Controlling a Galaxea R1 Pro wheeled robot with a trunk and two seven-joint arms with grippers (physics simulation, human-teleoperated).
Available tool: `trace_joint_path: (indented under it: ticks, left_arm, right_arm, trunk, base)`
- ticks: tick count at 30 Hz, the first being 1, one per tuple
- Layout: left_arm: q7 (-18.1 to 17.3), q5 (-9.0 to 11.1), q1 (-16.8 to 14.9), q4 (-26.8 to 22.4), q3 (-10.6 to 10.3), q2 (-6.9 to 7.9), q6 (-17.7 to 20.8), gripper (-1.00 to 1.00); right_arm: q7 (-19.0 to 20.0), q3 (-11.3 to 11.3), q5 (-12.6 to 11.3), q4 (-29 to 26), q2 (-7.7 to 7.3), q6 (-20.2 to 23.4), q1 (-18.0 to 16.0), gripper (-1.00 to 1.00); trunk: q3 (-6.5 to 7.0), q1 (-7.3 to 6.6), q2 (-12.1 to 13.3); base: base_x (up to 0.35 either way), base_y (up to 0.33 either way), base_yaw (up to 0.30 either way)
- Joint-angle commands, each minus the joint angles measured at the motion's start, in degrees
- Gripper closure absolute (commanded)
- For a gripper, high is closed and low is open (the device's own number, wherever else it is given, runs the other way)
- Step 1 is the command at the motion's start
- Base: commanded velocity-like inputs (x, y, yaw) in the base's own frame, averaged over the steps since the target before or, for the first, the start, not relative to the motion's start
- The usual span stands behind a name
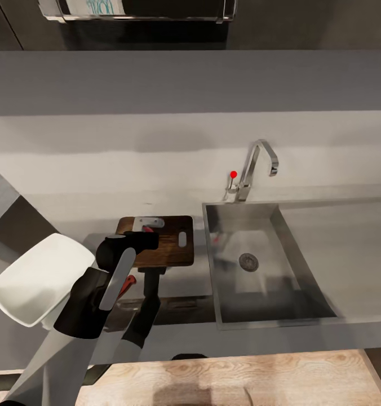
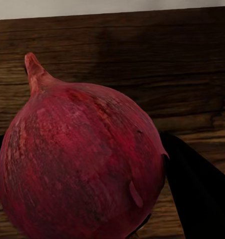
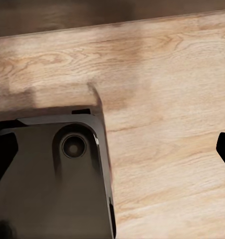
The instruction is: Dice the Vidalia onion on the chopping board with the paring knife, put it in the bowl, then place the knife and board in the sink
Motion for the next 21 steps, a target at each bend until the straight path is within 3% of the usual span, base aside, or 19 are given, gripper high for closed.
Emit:
trace_joint_path:
  ticks: [1,21]
  left_arm:
    - [0.6,1.4,0.0,0.3,-0.1,0.0,0.1,1.0]
    - [0.6,1.4,0.0,0.5,-0.1,0.0,0.1,1.0]
  right_arm:
    - [-0.2,-0.3,0.6,0.0,0.03,-0.2,0.0,-1.0]
    - [-0.2,-0.3,0.6,0.0,-0.02,-0.2,0.0,-1.0]
  trunk:
    - [-0.08,0.03,-0.1]
    - [-0.85,0.03,-0.1]
  base:
    - [-0.008,0.0,0.0]
    - [-0.001,0.0,0.0]
